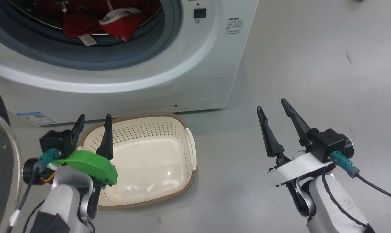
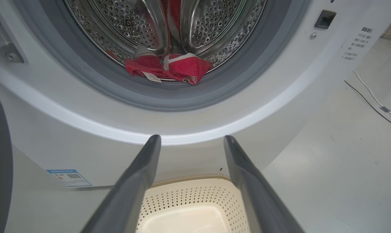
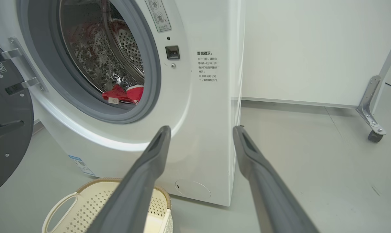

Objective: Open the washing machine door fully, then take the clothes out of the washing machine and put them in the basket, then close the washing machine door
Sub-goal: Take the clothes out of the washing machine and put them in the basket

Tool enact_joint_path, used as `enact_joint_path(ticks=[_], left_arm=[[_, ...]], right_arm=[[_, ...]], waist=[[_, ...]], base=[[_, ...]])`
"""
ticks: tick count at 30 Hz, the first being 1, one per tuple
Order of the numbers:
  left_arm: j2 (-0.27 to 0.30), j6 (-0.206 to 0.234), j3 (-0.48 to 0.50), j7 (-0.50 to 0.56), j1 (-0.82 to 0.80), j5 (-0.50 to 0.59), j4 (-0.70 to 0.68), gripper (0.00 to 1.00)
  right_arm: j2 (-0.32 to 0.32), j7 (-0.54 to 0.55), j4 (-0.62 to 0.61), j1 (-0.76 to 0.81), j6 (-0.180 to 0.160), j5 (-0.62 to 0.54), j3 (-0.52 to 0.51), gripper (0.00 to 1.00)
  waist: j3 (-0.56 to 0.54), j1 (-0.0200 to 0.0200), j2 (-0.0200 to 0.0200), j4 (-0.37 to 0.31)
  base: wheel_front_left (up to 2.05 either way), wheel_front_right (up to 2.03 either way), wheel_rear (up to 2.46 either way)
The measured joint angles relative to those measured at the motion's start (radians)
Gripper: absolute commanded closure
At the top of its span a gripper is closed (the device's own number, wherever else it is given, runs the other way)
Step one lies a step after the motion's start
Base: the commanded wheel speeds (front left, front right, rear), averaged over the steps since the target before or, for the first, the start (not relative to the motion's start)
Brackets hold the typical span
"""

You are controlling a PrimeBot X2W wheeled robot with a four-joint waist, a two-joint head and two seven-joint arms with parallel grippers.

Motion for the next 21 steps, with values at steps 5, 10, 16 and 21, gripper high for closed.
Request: enact_joint_path(ticks=[5, 10, 16, 21], left_arm=[[0.009, -0.036, -0.007, 0.070, -0.117, -0.026, 0.051, 0.00], [0.033, -0.068, 0.004, 0.142, -0.251, -0.065, 0.080, 0.00], [0.090, -0.097, 0.030, 0.193, -0.409, -0.074, 0.106, 0.00], [0.130, -0.105, 0.064, 0.218, -0.535, -0.075, 0.118, 0.00]], right_arm=[[0.000, 0.000, -0.020, -0.043, -0.001, 0.003, 0.006, 0.00], [-0.001, 0.000, -0.035, -0.074, -0.006, 0.016, 0.013, 0.00], [-0.002, 0.000, -0.049, -0.115, -0.016, 0.046, 0.023, 0.00], [-0.002, 0.000, -0.061, -0.143, -0.018, 0.058, 0.046, 0.00]], waist=[[0.063, 0.0000, 0.0000, -0.021], [0.127, 0.0001, 0.0000, -0.047], [0.199, 0.0001, 0.0000, -0.084], [0.252, 0.0001, 0.0000, -0.121]], base=[[0.00, 0.00, 0.00], [0.00, 0.00, 0.00], [0.00, 0.00, 0.00], [0.00, 0.00, 0.00]])
